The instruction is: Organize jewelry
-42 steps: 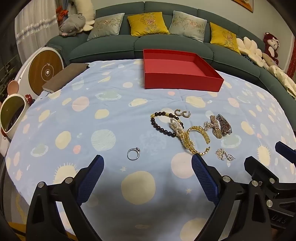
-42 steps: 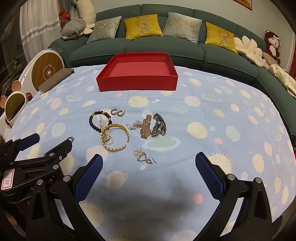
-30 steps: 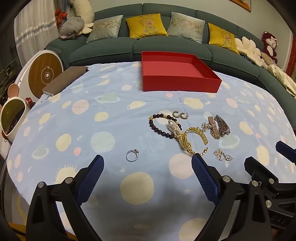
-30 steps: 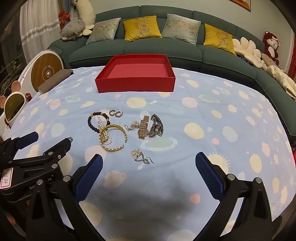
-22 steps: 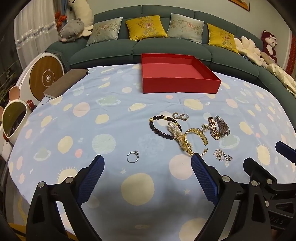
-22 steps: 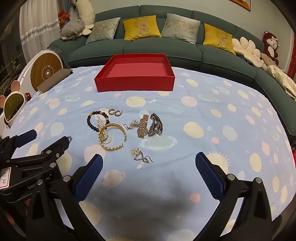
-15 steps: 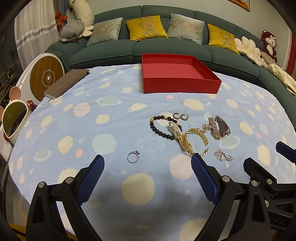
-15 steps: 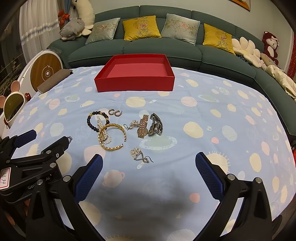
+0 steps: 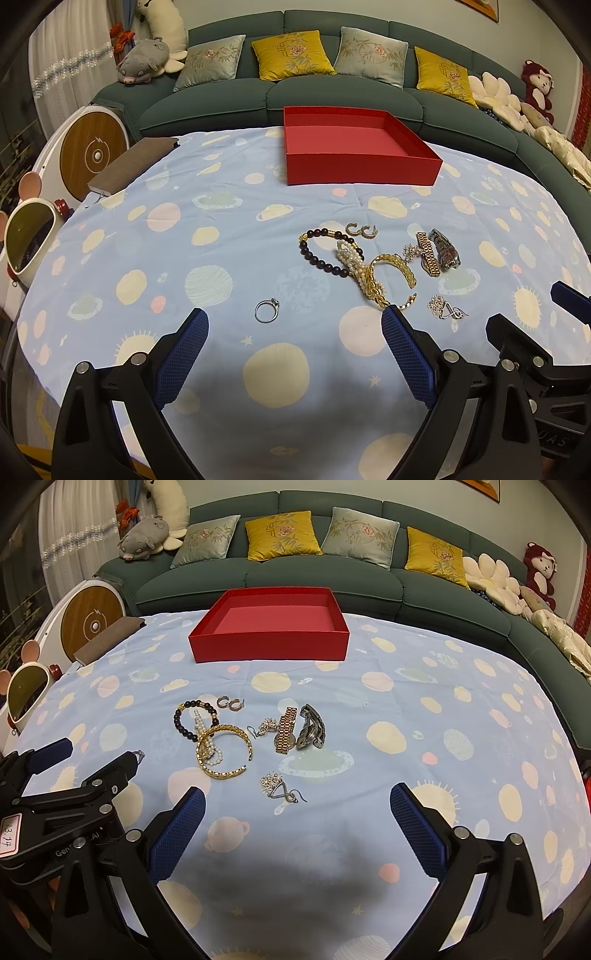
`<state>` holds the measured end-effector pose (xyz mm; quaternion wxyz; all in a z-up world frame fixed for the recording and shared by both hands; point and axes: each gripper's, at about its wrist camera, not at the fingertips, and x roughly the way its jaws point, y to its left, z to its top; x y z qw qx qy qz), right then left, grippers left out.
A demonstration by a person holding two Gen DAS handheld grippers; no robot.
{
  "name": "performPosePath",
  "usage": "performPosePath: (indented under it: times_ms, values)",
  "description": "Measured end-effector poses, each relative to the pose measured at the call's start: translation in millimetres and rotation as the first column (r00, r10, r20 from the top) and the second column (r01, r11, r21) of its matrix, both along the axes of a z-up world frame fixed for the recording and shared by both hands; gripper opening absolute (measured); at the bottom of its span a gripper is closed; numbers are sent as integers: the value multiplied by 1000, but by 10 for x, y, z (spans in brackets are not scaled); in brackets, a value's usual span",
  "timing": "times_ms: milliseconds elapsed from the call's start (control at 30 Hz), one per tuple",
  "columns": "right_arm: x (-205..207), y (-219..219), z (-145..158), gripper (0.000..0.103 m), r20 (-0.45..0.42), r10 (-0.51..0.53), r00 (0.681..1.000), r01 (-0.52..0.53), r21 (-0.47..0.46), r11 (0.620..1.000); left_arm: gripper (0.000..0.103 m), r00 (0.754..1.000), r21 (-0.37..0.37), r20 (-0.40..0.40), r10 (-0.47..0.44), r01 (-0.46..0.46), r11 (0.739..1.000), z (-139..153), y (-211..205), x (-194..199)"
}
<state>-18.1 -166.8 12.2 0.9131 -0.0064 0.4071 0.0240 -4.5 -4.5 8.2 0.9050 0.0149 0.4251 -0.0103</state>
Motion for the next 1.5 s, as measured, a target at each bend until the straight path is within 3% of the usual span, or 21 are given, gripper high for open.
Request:
performPosePath:
  times_ms: [1500]
  values:
    - [-19,1,-2,98,5,-1,1000,1,-1,1000,89,1000,5,6,-5,5,1000,2,-5,-10]
